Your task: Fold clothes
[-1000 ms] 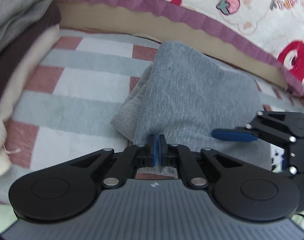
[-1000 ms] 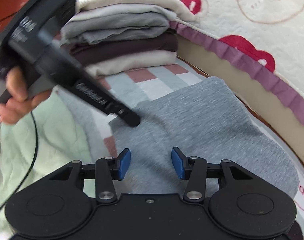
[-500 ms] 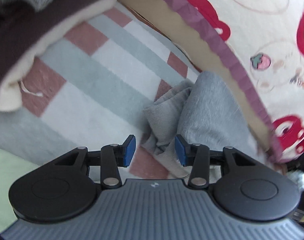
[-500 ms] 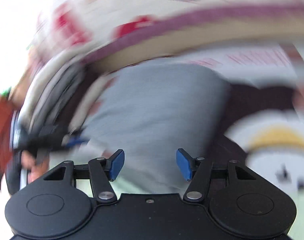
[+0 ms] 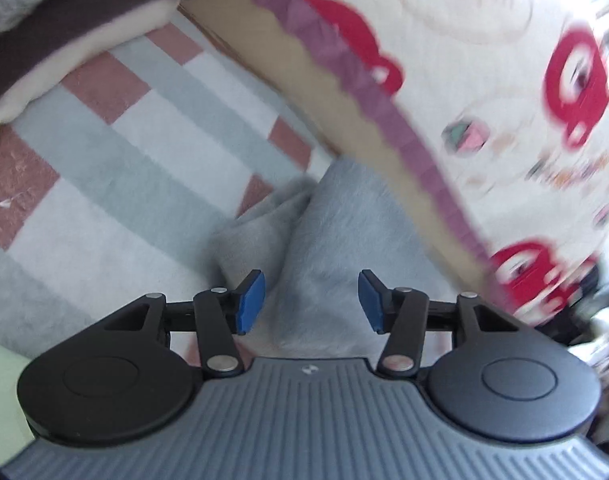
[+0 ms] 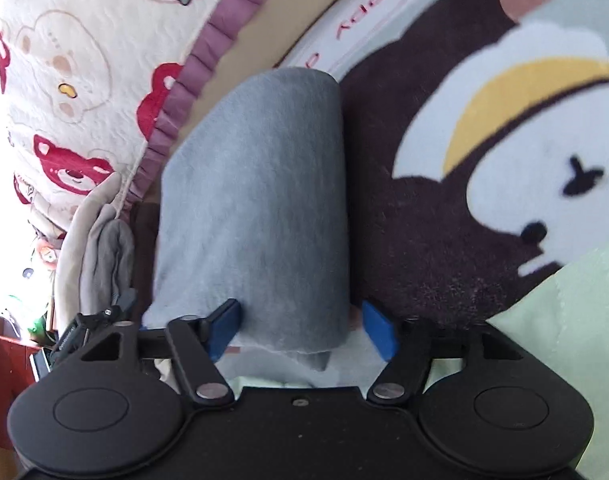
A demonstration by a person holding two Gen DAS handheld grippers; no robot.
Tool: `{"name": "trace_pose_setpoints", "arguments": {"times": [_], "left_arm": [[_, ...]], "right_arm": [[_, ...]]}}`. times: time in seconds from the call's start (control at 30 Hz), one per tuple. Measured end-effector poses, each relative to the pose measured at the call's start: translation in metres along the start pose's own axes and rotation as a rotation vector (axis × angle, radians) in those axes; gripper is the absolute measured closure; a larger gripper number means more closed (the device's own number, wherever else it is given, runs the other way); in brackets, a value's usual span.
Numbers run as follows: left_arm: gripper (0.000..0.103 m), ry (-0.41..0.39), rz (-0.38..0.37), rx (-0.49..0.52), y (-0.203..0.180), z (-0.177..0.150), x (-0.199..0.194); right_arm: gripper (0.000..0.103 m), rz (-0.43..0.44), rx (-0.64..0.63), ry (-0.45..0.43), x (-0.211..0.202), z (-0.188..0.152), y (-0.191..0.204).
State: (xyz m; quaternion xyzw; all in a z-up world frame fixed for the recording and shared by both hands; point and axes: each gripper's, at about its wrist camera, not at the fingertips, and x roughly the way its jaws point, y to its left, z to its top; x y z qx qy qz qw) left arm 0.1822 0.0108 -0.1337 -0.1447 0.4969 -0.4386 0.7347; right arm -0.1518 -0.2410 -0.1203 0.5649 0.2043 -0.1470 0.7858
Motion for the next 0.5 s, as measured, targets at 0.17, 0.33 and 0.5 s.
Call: {"name": "trace_pose_setpoints", "arguments": {"times": [0.17,0.33,0.5], "left_arm": [[0.046,0.004,0.112,0.109,-0.008,-0.009,0.025],[0.058,-0.005,0.081,0.177,-0.022,-0.015,0.016],[0.057,0.079,0.143,0.398,-0.068,-0.055,0.042]], "right_arm": [[0.038,0.05,-0.083,-0.026,0.008,0.01,0.017],[0.059,0.044,-0.243,-0.059,0.012,0.033,0.048],[0.056,-0.176,-0.426,-0.141,0.034,0.094,0.061]]}}
